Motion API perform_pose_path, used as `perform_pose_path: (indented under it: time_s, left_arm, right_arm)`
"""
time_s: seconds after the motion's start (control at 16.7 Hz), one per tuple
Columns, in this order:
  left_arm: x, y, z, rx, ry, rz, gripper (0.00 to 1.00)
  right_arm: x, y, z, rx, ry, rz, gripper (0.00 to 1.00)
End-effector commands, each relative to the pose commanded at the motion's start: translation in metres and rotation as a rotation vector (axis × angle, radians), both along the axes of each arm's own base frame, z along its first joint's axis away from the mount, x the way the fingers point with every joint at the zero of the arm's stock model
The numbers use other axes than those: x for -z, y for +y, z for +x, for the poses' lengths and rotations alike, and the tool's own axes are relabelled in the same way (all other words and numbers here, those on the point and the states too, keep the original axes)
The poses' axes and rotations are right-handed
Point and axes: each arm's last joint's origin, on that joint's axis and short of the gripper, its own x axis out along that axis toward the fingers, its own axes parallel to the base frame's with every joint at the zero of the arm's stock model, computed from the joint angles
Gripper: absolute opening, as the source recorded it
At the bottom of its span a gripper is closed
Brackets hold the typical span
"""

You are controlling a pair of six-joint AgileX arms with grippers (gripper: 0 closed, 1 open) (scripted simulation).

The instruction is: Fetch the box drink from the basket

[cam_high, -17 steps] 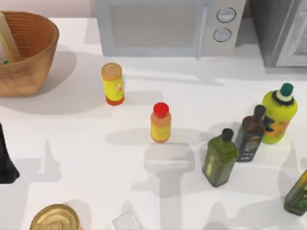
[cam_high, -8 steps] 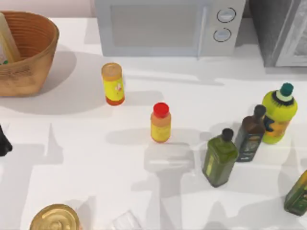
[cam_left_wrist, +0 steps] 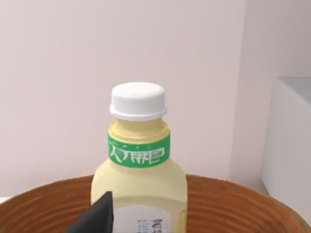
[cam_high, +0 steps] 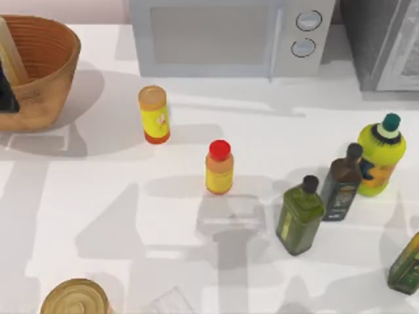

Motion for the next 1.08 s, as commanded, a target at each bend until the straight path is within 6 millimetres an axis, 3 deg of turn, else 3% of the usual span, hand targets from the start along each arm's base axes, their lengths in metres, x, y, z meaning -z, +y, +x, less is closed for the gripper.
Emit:
perform_pose_path:
  time_s: [0.24,0.48,0.72,1.08]
  left_arm:
    - [0.035,0.015,0.062,-0.002,0.035,-0.003,1.0]
    - [0.075,0.029,0.099,-0.008,0.04,-0.001,1.0]
    - [0.093,0.035,0.112,-0.012,0.03,0.003,1.0]
    - [0.088,0.034,0.112,-0.012,0.011,0.011,1.0]
  right_arm:
    - [0.0,0.0,0.0,0.0,0.0,0.0,1.0]
    - [0.0,0.0,0.0,0.0,0.0,0.0,1.0]
    - [0.0,0.0,0.0,0.0,0.0,0.0,1.0]
    - [0.0,0.0,0.0,0.0,0.0,0.0,1.0]
